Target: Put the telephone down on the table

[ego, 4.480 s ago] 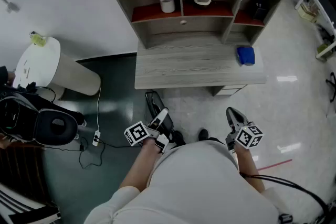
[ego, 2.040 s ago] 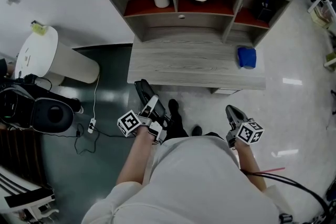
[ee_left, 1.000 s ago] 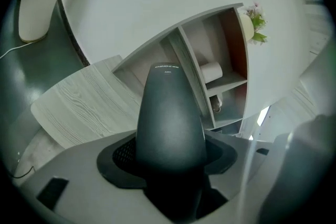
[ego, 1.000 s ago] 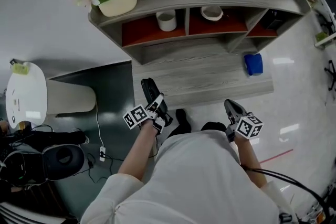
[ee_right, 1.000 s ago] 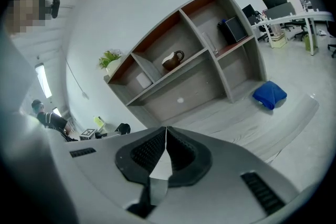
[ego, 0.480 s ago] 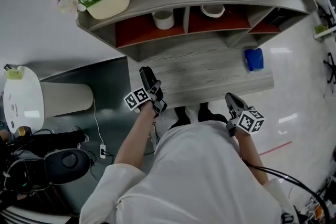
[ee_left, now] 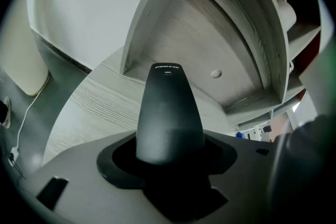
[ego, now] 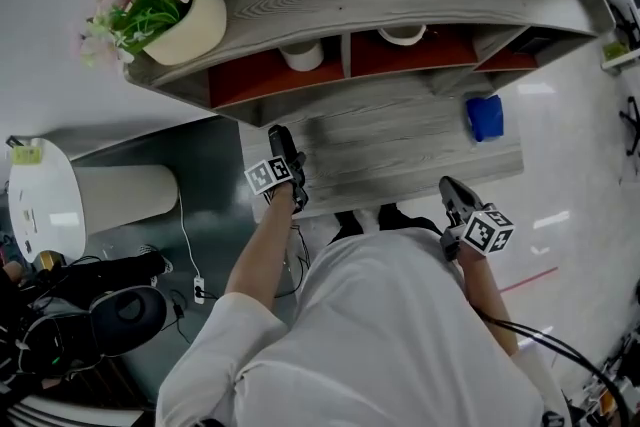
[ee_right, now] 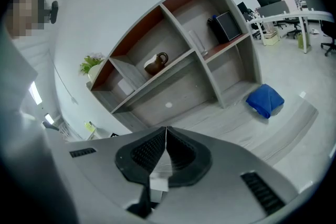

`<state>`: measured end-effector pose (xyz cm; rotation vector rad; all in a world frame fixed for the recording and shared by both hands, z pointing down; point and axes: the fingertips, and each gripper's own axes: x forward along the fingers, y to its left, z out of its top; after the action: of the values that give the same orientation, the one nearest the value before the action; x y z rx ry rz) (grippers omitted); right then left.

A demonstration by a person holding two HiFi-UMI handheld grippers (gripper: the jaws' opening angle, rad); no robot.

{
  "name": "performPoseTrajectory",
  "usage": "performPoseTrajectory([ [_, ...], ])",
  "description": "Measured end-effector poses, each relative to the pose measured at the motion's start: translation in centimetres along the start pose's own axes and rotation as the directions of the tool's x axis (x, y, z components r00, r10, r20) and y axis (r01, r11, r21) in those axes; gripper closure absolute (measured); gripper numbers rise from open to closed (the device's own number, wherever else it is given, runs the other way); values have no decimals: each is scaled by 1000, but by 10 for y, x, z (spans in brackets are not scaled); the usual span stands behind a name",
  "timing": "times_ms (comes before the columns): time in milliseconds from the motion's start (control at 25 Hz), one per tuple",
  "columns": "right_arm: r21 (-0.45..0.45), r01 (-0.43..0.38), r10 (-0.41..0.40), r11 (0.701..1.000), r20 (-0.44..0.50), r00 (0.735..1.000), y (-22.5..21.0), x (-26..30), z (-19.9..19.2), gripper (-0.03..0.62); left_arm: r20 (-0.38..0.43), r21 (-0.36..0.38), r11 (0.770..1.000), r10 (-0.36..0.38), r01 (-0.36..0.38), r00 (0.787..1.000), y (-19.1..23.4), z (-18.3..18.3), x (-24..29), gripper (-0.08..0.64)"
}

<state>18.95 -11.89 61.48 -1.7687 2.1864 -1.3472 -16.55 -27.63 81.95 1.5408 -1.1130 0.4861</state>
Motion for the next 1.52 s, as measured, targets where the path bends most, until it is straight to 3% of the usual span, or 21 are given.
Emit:
performPoseTrajectory([
  [360,11,21,-21,1000,-26,999,-13,13,16,574,-80,98,992,89,-81,993,-3,19,44,272],
  [680,11,44,-43,999,-71,997,-17,20,15,574,-113,193,970,174,-150,978,-4,37,74,272],
  [1040,13,58,-56,998,-89,994,-23,25,20,574,-117,198,956,241,-216,963,3,34,92,270],
  [1360,15,60,-58,998,-123,991,-26,30,13,574,-147,288,913,339,-288,929,14,25,101,265],
  [1520,16,56,-53,998,-133,990,-24,31,11,574,-114,307,913,314,-267,942,7,28,108,264],
])
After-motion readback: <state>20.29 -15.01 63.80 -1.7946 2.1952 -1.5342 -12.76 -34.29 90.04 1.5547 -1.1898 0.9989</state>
